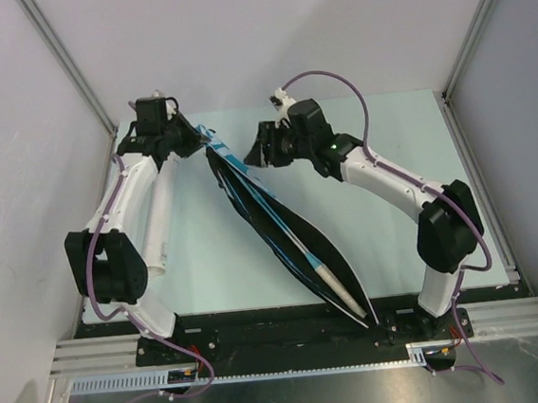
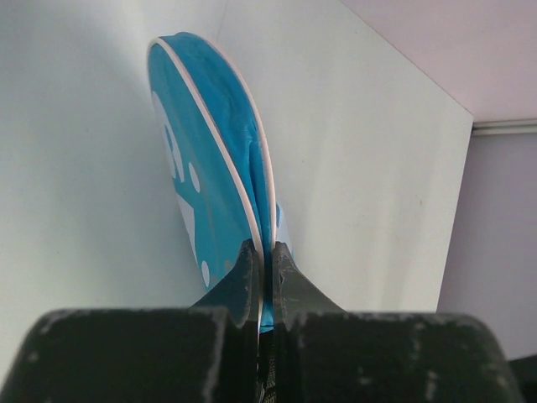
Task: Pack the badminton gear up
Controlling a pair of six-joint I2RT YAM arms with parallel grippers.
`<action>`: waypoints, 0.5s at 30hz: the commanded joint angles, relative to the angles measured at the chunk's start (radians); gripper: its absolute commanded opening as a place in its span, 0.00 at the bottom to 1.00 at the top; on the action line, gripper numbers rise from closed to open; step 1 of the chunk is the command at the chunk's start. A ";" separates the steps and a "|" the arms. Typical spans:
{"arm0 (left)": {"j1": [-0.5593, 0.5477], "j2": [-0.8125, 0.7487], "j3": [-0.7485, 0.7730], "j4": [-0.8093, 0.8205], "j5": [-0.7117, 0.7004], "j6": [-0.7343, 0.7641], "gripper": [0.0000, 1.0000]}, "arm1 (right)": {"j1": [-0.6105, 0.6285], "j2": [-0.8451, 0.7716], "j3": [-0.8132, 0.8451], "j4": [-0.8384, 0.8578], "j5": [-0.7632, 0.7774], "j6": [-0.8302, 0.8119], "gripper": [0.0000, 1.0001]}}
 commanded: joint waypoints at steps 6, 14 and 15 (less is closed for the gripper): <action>-0.004 -0.095 -0.058 0.009 0.118 -0.057 0.00 | 0.039 0.181 0.152 0.353 -0.080 0.293 0.36; 0.001 -0.103 -0.086 0.012 0.141 -0.065 0.00 | 0.051 0.239 0.166 0.440 -0.120 0.307 0.07; 0.003 -0.103 -0.087 0.012 0.144 -0.065 0.00 | 0.053 0.241 0.163 0.445 -0.120 0.310 0.07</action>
